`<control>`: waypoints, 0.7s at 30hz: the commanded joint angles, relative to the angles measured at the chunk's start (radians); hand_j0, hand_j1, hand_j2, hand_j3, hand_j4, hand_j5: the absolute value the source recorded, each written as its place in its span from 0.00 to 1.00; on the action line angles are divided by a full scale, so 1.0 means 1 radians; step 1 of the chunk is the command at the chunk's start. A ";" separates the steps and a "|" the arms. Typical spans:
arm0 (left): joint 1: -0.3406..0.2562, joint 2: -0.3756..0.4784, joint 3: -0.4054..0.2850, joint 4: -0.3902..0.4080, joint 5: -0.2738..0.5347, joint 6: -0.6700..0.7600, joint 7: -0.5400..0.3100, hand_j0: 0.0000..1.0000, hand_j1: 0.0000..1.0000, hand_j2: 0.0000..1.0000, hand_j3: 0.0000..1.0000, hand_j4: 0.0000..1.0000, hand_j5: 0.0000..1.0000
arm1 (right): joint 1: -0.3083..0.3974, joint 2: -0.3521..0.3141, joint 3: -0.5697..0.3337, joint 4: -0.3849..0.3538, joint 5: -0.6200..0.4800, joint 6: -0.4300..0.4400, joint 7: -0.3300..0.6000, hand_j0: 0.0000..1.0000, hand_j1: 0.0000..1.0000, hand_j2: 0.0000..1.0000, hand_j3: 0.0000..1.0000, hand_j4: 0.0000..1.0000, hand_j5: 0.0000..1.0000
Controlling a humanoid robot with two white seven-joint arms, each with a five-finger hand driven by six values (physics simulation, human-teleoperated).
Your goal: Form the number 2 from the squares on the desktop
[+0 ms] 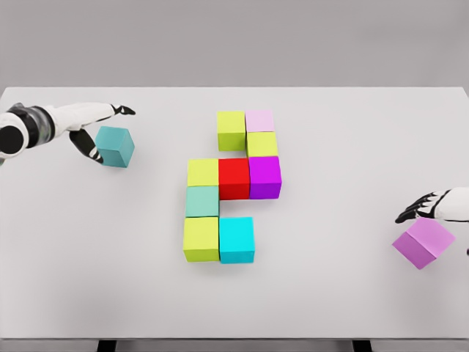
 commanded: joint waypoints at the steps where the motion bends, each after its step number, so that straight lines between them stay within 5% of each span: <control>1: 0.000 -0.008 -0.007 0.015 -0.006 0.000 0.000 1.00 1.00 1.00 1.00 1.00 1.00 | 0.000 0.019 0.000 0.019 0.010 0.002 0.000 1.00 1.00 1.00 1.00 1.00 1.00; 21: -0.009 -0.059 -0.024 0.115 -0.040 -0.002 0.000 1.00 1.00 1.00 1.00 1.00 1.00 | 0.000 0.048 0.029 0.019 0.060 0.002 0.000 1.00 1.00 1.00 1.00 1.00 1.00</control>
